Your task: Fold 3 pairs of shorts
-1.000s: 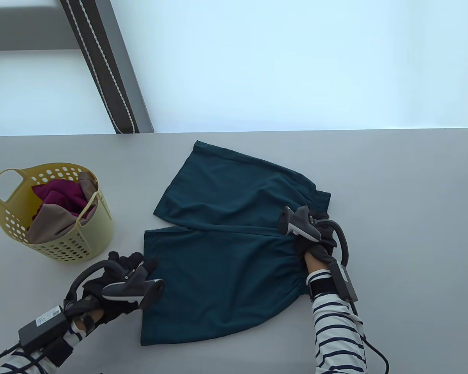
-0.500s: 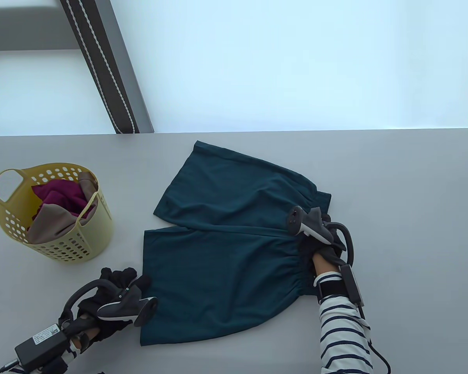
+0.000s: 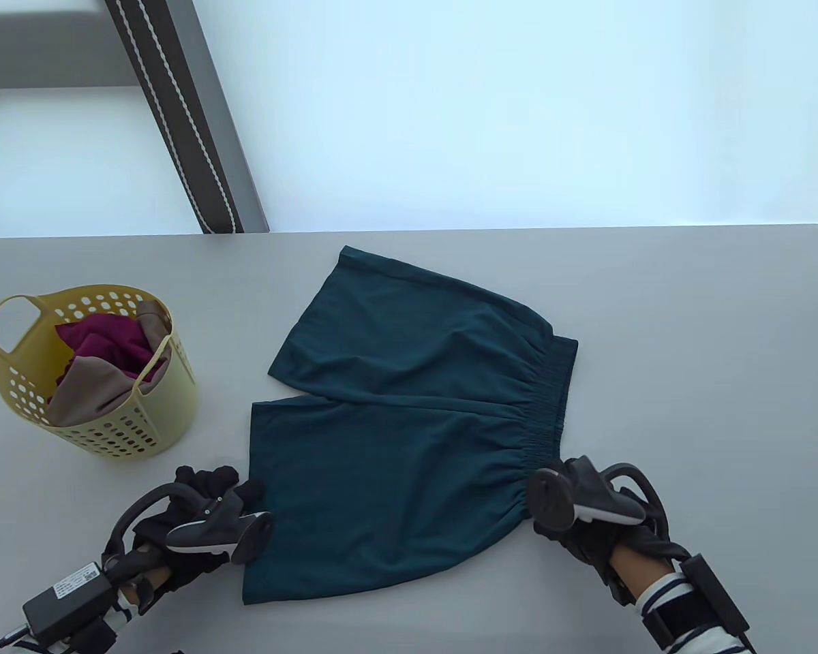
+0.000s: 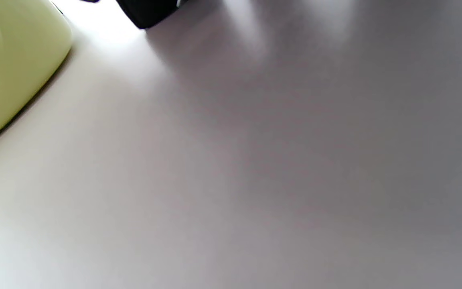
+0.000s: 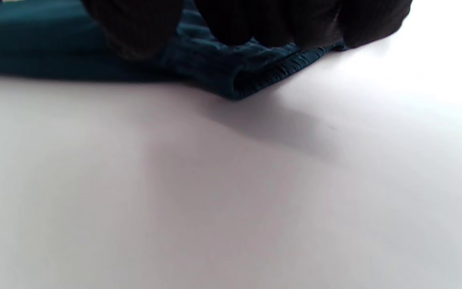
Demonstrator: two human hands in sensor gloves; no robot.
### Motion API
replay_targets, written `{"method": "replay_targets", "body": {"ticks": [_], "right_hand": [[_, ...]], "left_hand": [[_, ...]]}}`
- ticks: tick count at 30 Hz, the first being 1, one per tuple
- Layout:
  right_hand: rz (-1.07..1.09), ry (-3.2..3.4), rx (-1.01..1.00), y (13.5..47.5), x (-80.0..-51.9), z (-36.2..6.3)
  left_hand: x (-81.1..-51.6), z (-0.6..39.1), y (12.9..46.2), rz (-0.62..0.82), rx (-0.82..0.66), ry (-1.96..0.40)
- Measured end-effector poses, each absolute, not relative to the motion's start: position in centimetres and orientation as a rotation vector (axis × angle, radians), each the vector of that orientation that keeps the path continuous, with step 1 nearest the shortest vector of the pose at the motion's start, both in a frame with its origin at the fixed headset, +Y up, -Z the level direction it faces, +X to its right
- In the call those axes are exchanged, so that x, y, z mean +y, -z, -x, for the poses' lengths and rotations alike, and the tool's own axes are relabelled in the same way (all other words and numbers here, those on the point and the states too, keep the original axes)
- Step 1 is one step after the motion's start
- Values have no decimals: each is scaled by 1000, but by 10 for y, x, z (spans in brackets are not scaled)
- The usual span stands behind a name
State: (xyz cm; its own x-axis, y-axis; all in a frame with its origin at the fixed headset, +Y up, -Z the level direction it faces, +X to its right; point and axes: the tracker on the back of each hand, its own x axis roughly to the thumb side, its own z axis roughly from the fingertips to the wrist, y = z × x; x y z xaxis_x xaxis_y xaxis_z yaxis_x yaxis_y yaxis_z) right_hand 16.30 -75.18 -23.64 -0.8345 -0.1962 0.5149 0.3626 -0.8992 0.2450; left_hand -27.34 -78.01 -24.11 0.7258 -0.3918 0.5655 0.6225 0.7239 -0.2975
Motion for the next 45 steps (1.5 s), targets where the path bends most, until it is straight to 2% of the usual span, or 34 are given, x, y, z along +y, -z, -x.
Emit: {"method": "replay_targets", "body": {"ticks": [1, 4, 8, 13, 18, 20, 23, 25, 29, 30, 33, 35, 38, 43, 45], "right_hand": [[728, 2651, -428, 230, -756, -159], [798, 2466, -53, 211, -764, -146], [804, 2514, 67, 214, -764, -148], [677, 2706, 37, 241, -758, -159], [626, 2730, 18, 257, -755, -162], [666, 2726, -65, 255, -749, -164], [732, 2751, -275, 252, -734, -173], [709, 2853, -456, 251, -711, -186], [654, 2971, -747, 249, -658, -208], [619, 3018, -762, 250, -641, -216], [550, 3092, -682, 262, -623, -227], [452, 3112, -682, 283, -630, -229], [281, 3105, -744, 314, -660, -224], [-95, 3084, -551, 351, -709, -217], [-181, 3074, -480, 357, -720, -216]], "left_hand": [[-779, 273, 241, 497, -494, 583], [-772, 274, 241, 421, -497, 562], [-764, 269, 241, 286, -489, 587], [-762, 264, 254, 204, -467, 604], [-762, 261, 263, 218, -452, 579], [-761, 260, 260, 237, -488, 604], [-754, 258, 251, 351, -583, 632], [-729, 256, 245, 445, -622, 572], [-659, 262, 238, 487, -714, 283], [-638, 264, 236, 440, -764, 196], [-605, 266, 242, 366, -810, 92], [-600, 260, 260, 336, -743, 159], [-614, 247, 290, 338, -614, 277], [-661, 224, 337, 396, -439, 436], [-675, 219, 348, 404, -406, 447]]}}
